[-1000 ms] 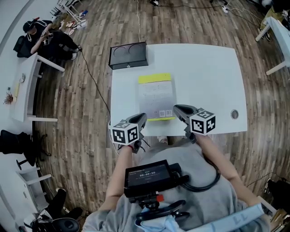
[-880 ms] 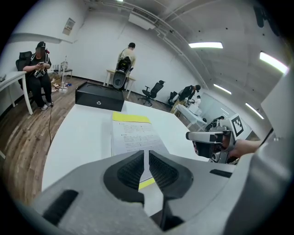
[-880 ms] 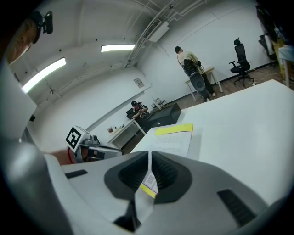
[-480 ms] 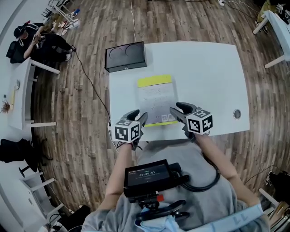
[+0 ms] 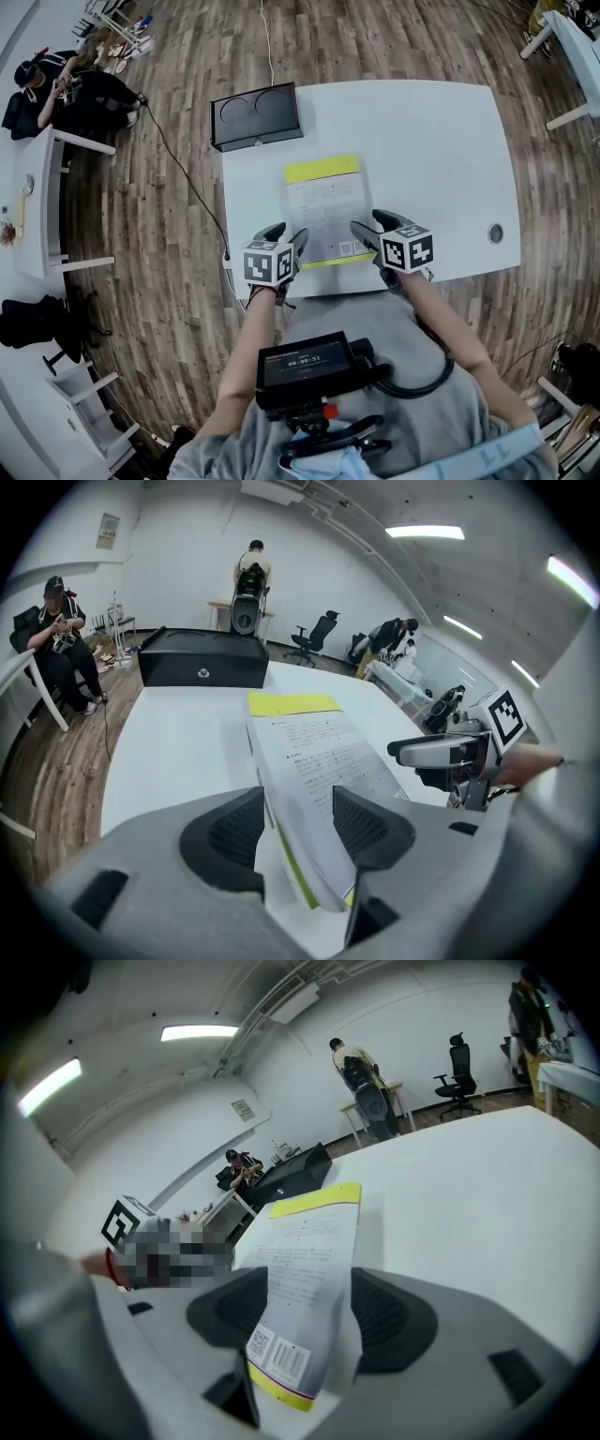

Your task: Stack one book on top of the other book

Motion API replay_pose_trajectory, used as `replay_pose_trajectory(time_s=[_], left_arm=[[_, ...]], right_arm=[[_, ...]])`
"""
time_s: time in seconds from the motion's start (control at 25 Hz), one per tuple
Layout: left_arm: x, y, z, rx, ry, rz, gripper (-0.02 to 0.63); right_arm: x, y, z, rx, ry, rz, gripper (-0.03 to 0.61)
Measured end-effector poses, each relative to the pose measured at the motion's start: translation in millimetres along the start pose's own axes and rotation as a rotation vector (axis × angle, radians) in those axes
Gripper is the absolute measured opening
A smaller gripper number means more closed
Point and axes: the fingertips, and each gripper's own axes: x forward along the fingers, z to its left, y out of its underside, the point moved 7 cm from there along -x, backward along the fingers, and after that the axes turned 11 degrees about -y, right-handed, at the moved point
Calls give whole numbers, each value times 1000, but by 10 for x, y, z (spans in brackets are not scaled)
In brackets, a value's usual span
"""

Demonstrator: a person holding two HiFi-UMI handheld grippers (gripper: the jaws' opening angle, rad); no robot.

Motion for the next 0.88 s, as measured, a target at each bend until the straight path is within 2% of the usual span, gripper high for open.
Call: replay_pose_trajectory(time_s=[0.24, 0.4, 0.64, 0.88], left_arm=[[135, 43, 55, -54, 30, 71, 224], [215, 102, 58, -99, 76, 106, 229], [287, 100, 46, -121, 140, 125, 229], [320, 98, 58, -114, 155, 153, 229]], right_arm=[[125, 109, -111, 127, 56, 58, 260], [182, 188, -141, 212, 51, 109, 268], [271, 206, -97, 237, 78, 145, 273], [312, 232, -94, 264, 107, 165, 272]])
